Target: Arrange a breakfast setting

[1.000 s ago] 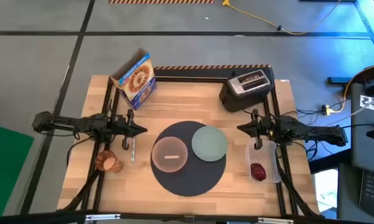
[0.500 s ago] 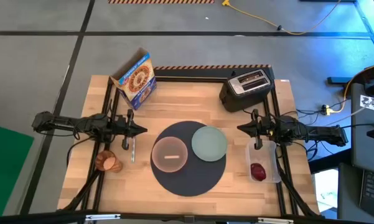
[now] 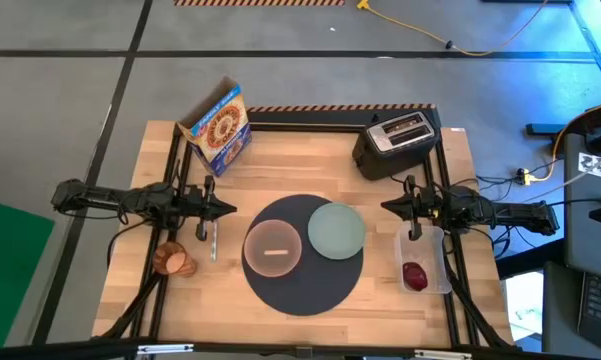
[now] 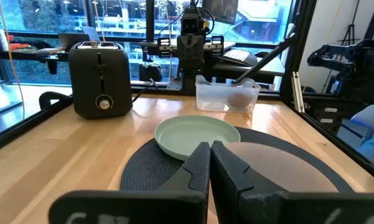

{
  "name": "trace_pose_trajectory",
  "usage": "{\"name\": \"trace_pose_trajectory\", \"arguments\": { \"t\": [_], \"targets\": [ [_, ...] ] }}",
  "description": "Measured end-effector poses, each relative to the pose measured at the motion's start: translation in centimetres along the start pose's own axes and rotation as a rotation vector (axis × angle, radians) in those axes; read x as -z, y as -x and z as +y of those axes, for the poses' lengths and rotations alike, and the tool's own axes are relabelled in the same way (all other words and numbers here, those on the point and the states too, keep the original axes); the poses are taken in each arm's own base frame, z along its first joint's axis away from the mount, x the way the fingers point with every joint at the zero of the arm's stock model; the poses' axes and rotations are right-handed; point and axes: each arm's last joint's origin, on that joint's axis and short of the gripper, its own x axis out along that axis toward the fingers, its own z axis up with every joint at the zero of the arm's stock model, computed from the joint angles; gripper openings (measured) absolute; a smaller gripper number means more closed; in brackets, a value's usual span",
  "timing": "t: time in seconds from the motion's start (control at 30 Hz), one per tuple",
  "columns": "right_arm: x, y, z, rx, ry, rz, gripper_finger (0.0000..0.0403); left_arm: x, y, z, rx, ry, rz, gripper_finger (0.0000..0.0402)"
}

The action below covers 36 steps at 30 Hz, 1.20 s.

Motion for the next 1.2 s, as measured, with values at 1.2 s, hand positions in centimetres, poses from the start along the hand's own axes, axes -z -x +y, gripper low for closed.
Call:
{"name": "trace_pose_trajectory", "arguments": {
  "t": [1.2],
  "targets": [
    [-1.9, 0.2, -0.2, 0.096, -0.088, -0.211, 0.0000, -1.1, 0.1, -0.1, 0.021, 0.122, -0.114, 0.0000]
  ]
}}
